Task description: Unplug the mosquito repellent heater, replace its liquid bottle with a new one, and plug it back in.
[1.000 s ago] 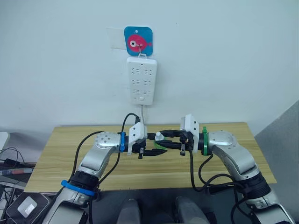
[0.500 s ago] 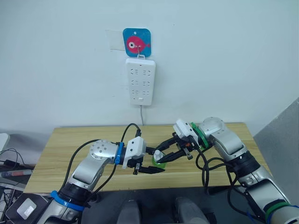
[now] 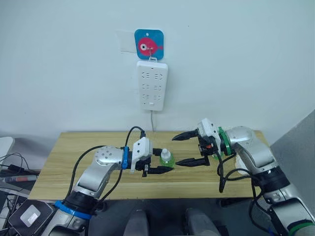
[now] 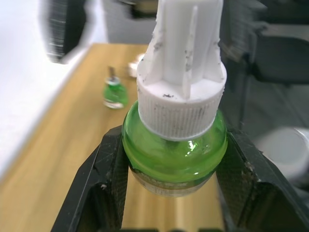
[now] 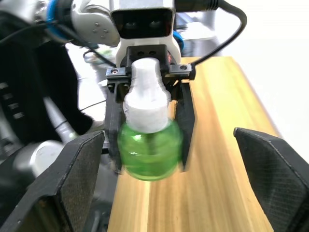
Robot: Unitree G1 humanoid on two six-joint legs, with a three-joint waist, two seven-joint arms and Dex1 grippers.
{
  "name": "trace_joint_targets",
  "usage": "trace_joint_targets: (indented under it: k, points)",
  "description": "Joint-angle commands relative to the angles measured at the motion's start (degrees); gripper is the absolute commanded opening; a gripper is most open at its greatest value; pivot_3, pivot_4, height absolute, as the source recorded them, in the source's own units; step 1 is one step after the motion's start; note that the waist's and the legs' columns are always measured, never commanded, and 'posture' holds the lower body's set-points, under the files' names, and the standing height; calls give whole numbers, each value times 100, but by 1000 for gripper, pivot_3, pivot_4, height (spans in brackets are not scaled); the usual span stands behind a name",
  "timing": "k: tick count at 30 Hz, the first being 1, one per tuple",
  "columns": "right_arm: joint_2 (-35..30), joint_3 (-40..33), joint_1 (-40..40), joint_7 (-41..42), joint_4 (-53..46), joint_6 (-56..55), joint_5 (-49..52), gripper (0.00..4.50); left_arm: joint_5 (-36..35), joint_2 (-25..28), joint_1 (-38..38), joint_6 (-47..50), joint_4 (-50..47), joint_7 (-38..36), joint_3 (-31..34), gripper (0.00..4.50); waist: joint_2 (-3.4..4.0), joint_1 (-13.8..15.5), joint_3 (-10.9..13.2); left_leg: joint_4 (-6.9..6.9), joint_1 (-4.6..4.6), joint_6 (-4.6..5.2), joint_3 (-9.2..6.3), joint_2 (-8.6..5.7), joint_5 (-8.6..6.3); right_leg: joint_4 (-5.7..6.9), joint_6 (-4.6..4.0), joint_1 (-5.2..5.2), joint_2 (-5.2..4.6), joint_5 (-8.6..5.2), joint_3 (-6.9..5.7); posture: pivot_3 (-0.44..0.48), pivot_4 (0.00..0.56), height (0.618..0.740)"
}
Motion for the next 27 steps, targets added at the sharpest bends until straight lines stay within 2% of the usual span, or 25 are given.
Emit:
trace_joint_targets:
  k: [1,6,12,19,27]
  points:
    - [184,-43,251,-727,-859,278,2,4478,-121,-139,-144,21,55,131,127,2209,0,-5,0,0,0,0,0,1,0,0,0,0,0,0,0,-45,98,740]
    - [596,205,272,-1495,-919,290,-368,4478,-92,-177,-240,-34,160,31,40,2209,-1,-46,-1,1,1,0,9,1,0,0,0,0,2,0,1,-64,95,740]
    - [852,215,115,-1846,-818,377,-400,4478,-65,-195,-367,-71,302,-70,23,2209,-1,-105,-1,1,-1,-1,20,0,0,-1,0,0,2,0,0,-73,95,740]
    - [691,1,33,-1925,-524,293,-380,4478,-52,-175,-294,-72,262,-127,3,2209,-1,-168,-1,0,-1,0,23,0,0,-1,0,-1,2,0,0,-70,96,740]
    - [88,-448,51,-1574,-290,282,-113,4478,-62,-114,-203,-47,178,-130,19,2209,-2,-166,-1,1,-1,0,30,0,0,-1,1,-1,2,0,2,-64,98,740]
